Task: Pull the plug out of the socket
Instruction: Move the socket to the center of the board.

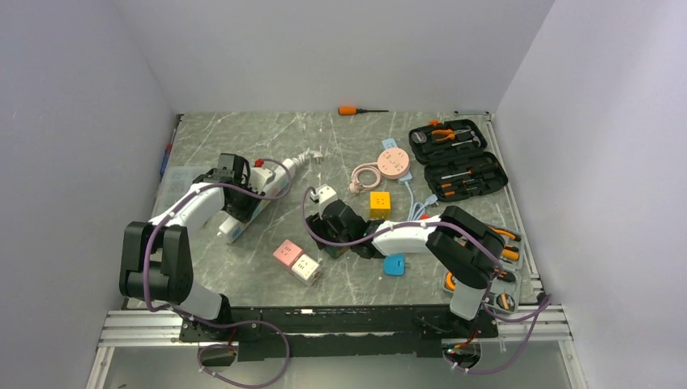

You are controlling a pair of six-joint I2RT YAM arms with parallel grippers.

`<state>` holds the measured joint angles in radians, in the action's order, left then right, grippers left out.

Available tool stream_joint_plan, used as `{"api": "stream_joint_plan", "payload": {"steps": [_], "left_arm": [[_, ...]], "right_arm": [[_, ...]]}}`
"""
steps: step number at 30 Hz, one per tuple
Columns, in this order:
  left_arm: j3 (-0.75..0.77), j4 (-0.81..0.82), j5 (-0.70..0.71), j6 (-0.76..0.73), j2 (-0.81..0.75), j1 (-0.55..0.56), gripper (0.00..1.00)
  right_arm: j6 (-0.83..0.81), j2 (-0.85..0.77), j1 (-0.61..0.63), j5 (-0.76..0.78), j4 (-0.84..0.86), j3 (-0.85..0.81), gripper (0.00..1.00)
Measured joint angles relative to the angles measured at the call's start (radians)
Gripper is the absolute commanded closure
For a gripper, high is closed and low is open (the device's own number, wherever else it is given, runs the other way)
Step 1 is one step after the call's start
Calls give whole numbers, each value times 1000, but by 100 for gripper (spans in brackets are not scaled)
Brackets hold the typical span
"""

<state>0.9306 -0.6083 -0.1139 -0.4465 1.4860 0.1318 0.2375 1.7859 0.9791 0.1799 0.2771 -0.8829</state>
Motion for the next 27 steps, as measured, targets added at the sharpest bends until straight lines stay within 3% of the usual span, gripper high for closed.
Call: {"api": "stream_joint_plan", "payload": {"steps": [6, 9, 11, 15, 17, 27], "left_arm": [[0, 52, 103, 23, 4, -6, 100], [-2, 56, 107, 23, 3, 0, 100], [-3, 58, 102, 22, 3, 0, 100], [8, 46, 69, 18, 14, 1, 100], [47, 30, 47, 13, 46, 2, 100], [341, -20, -29, -44, 280, 57, 98]], "right_arm": [[43, -13, 9, 1, -2, 14, 100], [47, -13, 9, 0, -2, 14, 88], [51, -15, 9, -4, -4, 14, 71], [71, -35, 8, -24, -17, 29, 18], [96, -65, 8, -37, -29, 57, 1], [134, -358, -18, -27, -137, 106, 0]]}}
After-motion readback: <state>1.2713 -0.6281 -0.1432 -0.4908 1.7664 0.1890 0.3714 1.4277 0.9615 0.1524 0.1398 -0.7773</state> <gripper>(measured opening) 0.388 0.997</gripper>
